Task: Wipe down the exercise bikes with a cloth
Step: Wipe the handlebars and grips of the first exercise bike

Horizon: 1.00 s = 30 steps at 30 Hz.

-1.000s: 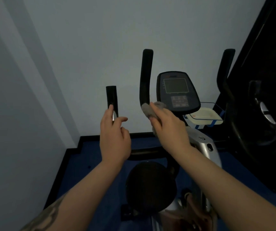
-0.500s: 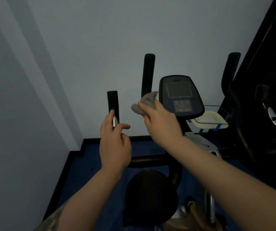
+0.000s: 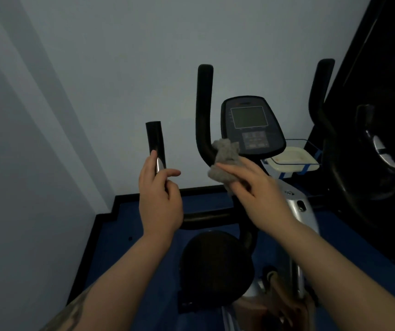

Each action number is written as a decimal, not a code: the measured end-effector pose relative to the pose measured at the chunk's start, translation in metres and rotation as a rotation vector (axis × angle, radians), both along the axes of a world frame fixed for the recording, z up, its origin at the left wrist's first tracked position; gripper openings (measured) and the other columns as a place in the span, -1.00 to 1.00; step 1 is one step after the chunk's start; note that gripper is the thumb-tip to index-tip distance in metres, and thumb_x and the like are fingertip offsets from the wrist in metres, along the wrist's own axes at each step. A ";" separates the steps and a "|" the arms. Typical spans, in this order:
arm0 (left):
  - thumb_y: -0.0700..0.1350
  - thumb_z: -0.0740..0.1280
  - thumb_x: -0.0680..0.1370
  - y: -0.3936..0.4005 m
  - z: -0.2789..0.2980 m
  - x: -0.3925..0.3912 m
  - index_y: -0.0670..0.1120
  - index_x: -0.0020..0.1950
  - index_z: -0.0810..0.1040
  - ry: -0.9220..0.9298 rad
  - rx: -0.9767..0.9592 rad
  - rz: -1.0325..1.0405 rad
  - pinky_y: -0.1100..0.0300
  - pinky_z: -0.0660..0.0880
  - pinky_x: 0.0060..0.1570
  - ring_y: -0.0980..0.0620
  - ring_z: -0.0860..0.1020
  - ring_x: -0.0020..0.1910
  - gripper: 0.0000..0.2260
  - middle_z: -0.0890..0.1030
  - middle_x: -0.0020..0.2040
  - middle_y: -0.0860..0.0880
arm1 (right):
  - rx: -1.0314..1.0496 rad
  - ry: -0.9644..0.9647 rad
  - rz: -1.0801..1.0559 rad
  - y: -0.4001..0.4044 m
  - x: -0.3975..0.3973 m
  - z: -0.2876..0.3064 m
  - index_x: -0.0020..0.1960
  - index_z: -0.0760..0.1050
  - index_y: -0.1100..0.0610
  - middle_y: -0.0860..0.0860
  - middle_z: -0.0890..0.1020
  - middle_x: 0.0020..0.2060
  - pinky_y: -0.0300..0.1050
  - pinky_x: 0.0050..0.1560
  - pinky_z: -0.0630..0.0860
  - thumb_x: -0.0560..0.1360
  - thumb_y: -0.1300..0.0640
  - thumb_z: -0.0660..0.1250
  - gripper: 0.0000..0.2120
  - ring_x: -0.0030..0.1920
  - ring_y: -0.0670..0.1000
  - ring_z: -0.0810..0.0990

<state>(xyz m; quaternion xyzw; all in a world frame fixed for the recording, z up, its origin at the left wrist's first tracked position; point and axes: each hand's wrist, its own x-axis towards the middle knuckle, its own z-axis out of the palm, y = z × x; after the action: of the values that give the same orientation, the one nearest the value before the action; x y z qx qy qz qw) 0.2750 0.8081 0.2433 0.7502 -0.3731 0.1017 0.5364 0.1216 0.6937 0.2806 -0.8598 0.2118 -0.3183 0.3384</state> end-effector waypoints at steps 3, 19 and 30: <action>-0.37 0.17 0.56 -0.001 -0.001 0.000 -0.09 0.02 0.59 0.007 -0.030 -0.011 0.27 0.21 0.40 0.07 0.16 0.52 -0.73 0.22 0.54 0.00 | -0.001 0.071 0.052 0.006 -0.030 0.002 0.26 0.55 -0.13 -0.31 0.41 0.32 -0.39 0.29 0.32 0.55 0.30 0.29 -0.58 0.29 -0.33 0.37; -0.32 0.06 0.67 0.010 -0.003 0.013 -0.11 0.39 0.40 0.136 -0.075 -0.230 0.42 0.03 0.45 0.13 0.09 0.53 -0.66 0.11 0.52 0.08 | -0.450 0.521 0.438 0.001 -0.006 0.017 0.34 0.47 -0.14 -0.15 0.56 0.18 -0.26 0.46 -0.17 0.63 -0.10 0.08 -0.65 0.27 -0.18 0.41; -0.32 0.04 0.67 0.012 0.000 0.018 -0.17 0.43 0.35 0.089 0.016 -0.261 0.47 -0.01 0.41 0.09 0.04 0.55 -0.66 0.04 0.53 0.05 | -0.425 0.757 0.469 0.022 0.051 0.018 0.44 0.35 -0.12 0.02 0.58 0.23 -0.11 0.03 0.40 0.64 -0.16 0.07 -0.60 0.18 0.06 0.53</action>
<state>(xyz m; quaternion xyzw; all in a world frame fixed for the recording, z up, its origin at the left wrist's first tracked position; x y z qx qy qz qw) 0.2928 0.8206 0.2432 0.7032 -0.4442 -0.0050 0.5552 0.1730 0.7153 0.2984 -0.9897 0.0509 0.0649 0.1172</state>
